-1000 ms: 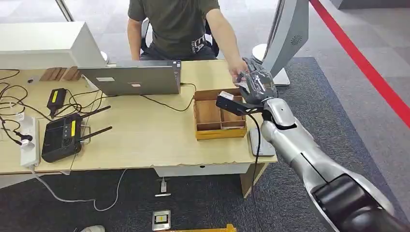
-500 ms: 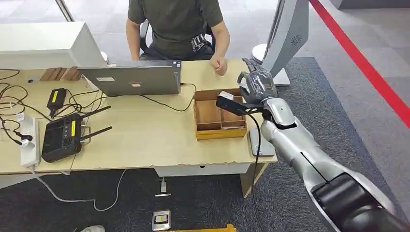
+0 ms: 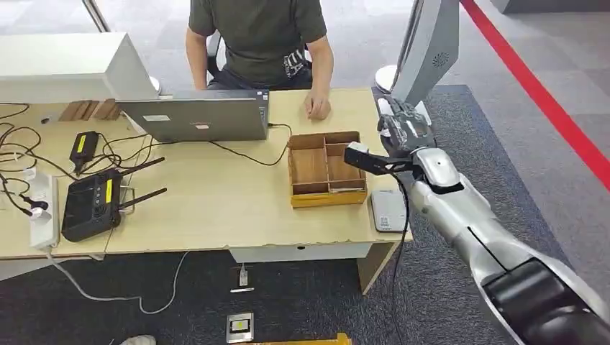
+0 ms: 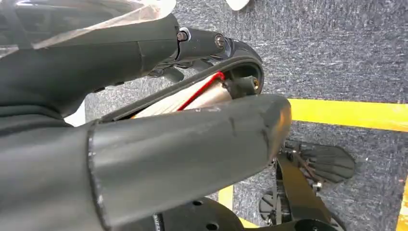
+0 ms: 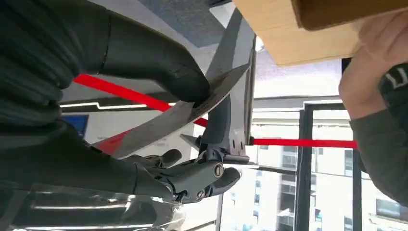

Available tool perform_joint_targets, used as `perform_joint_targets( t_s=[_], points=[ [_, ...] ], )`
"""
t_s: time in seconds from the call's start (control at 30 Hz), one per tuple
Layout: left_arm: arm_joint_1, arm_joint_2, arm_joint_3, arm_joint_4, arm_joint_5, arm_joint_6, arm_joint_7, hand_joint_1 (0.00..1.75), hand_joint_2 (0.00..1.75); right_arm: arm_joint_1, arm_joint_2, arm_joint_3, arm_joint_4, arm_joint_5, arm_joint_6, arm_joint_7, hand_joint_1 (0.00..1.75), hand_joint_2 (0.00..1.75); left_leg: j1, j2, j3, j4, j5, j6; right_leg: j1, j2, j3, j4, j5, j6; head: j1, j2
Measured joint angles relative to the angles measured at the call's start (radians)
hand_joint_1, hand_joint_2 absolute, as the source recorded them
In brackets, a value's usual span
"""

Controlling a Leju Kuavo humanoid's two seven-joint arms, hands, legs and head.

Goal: Pass the card to the sensor for recognition and then transmit it.

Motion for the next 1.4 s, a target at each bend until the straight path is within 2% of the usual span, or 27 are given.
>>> perform_joint_targets(
  t_s=[0.3,0.67,0.9,1.2,1.4],
  points=[
    [0.000,0.000,0.001,0.000,0.006,0.005,-0.003,0.00,0.00,0.019,-0.016,0.000,0.006,0.023,0.045,-0.005,1.75,1.75,0.000,0.000,0.000,0.000,0.000,0.000,0.000,0.000,0.000,0.000,0.000,0.000,0.000,0.000],
    [0.000,0.003,0.003,0.000,0.016,0.019,0.027,0.00,0.00,0.111,-0.042,-0.004,-0.083,0.048,0.125,-0.010,1.75,1.75,0.000,0.000,0.000,0.000,0.000,0.000,0.000,0.000,0.000,0.000,0.000,0.000,0.000,0.000],
    [0.000,0.010,0.003,0.000,0.016,0.015,0.018,0.00,0.00,0.154,-0.070,-0.011,-0.136,0.045,0.139,-0.007,1.75,1.75,0.000,0.000,0.000,0.000,0.000,0.000,0.000,0.000,0.000,0.000,0.000,0.000,0.000,0.000],
    [0.000,0.020,0.003,0.000,0.017,0.010,0.000,0.00,0.00,0.145,-0.106,-0.031,-0.142,0.006,0.137,-0.021,1.75,1.75,0.000,0.000,0.000,0.000,0.000,0.000,0.000,0.000,0.000,0.000,0.000,0.000,0.000,0.000],
    [0.000,0.022,0.003,0.000,0.013,0.007,0.021,0.00,0.00,0.164,-0.118,-0.026,-0.143,-0.008,0.145,-0.019,1.75,1.75,0.000,0.000,0.000,0.000,0.000,0.000,0.000,0.000,0.000,0.000,0.000,0.000,0.000,0.000]
  ],
)
